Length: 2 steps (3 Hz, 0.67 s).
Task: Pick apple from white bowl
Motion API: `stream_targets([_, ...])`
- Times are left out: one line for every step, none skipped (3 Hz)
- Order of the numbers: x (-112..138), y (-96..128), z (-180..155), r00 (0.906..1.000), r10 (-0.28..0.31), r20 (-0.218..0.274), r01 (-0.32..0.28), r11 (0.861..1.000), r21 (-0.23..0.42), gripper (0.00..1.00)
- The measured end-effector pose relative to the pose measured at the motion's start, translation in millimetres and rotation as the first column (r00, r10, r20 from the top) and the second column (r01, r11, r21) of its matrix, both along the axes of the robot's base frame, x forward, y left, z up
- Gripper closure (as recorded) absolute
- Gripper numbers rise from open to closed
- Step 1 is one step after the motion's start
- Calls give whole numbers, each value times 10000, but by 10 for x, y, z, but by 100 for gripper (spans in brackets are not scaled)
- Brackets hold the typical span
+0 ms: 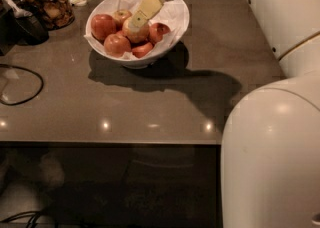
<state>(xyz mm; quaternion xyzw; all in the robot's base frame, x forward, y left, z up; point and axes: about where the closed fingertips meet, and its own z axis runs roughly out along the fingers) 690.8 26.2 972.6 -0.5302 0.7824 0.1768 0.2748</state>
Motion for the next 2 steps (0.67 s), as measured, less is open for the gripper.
stream_targets([174,155,-267,9997,219,56,-218,9997,-106,11])
stream_targets([182,154,-289,9998,215,25,-214,9997,-116,13])
